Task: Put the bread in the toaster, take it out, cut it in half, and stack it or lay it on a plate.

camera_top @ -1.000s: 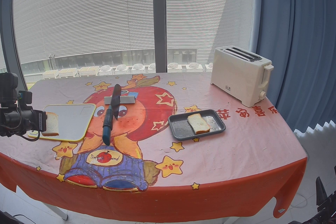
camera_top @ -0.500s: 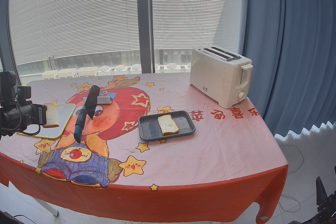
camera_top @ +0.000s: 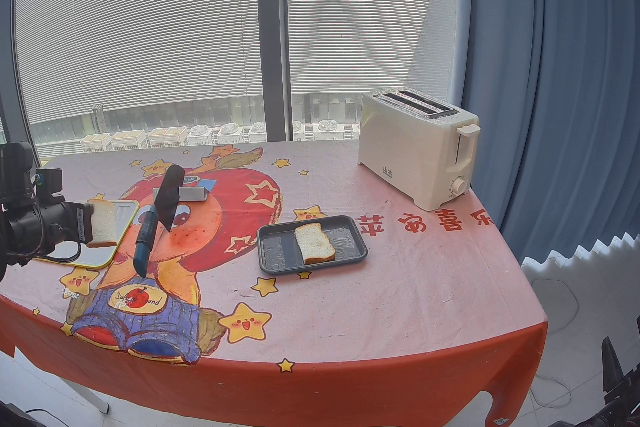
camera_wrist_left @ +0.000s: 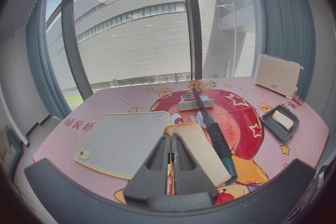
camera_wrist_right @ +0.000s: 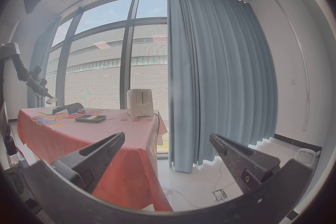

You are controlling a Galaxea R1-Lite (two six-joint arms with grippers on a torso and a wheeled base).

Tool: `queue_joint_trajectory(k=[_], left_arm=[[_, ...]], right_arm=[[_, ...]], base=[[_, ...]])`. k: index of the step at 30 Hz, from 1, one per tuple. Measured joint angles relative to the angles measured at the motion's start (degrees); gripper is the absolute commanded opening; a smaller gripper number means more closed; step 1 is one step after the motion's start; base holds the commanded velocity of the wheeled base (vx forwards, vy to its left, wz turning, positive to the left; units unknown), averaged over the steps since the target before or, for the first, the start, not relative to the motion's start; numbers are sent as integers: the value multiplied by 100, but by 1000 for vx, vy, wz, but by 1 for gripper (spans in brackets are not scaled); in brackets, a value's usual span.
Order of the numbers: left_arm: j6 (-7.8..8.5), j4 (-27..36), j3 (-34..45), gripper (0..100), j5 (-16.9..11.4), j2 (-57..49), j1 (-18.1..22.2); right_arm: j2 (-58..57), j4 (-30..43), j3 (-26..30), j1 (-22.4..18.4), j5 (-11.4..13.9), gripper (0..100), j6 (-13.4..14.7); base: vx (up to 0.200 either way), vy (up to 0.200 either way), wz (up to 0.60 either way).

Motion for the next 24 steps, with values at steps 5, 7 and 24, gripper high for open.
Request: queue_joint_trajectory(k=[5,7,24], left_arm=[[-195,-2,-13,0,-289,-10,0],[-361,-15,-24,0,-405,-16,0],[-1045,-272,-22,0,-222,-18,-711]], right_arm=[[0,0,0,-2,0,100,0],[0,0,0,-2,2,100,0],[0,0,-2,-2,0,100,0]], base=[[0,0,0],[0,0,0],[0,0,0]])
